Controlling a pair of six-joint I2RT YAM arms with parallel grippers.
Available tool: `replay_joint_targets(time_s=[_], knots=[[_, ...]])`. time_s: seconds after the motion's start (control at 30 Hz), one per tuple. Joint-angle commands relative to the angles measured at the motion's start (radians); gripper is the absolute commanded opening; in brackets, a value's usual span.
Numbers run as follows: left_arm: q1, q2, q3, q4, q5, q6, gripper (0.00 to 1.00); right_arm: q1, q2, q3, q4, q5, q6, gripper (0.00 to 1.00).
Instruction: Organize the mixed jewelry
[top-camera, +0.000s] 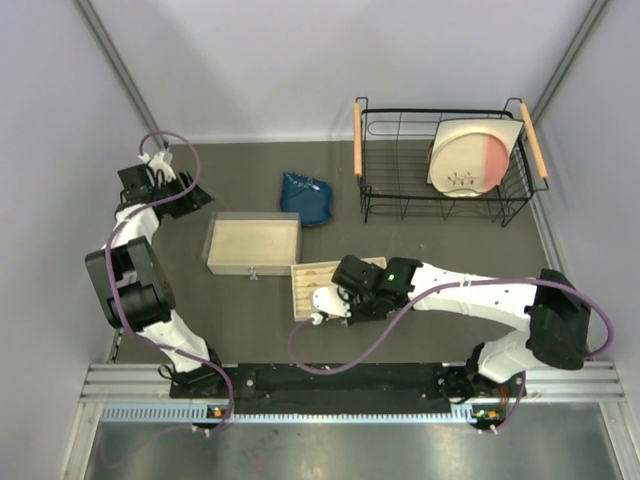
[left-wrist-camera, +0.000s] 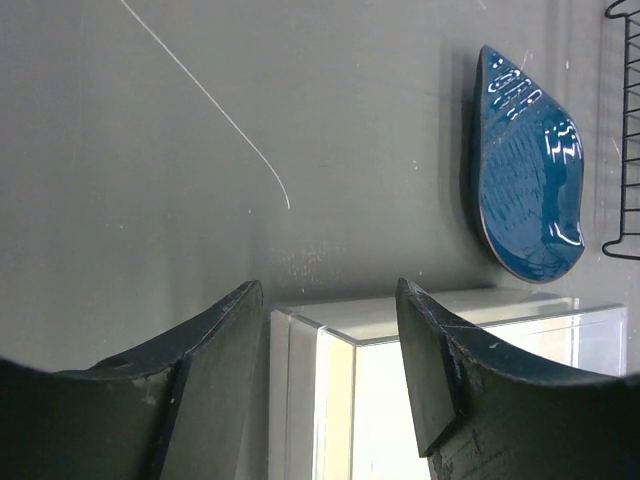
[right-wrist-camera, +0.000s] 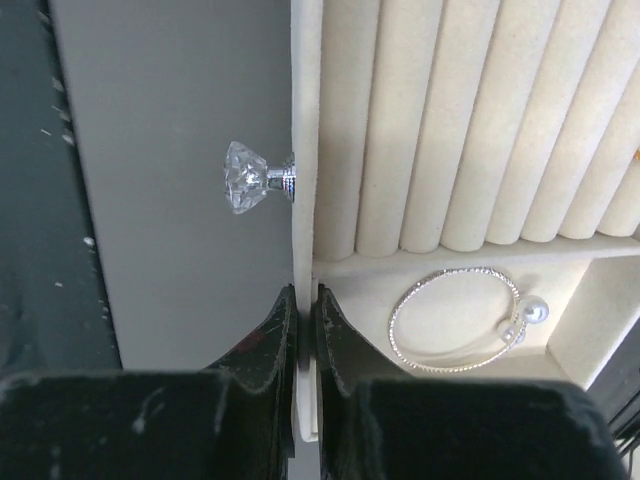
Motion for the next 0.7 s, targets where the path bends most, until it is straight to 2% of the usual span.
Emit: replay_joint_targets(time_s=[0.0,0.37,0.47,0.67], knots=[[-0.027,0.023,-0.021,0.007,-0.001,-0.022,0.61,0.083,0.012,0.11,-0.029,-0.001,0.041,0.0],[-0.121,0.018,-0.087,0.029,-0.023,-0.07,0.57,0.153,0.166,0.271,-0.033,-0.059,0.114,0.0],[-0.135,-0.01,-0.157,0.063,-0.024,-0.094,0.56,0.172,0.202,0.299,-0.032,-0.047,0.127,0.0],[-0.188,-0.039,-0.181,0.067,-0.034,-0.106,0.55,0.202,0.249,0.349,-0.03,-0.013,0.148,0.0]])
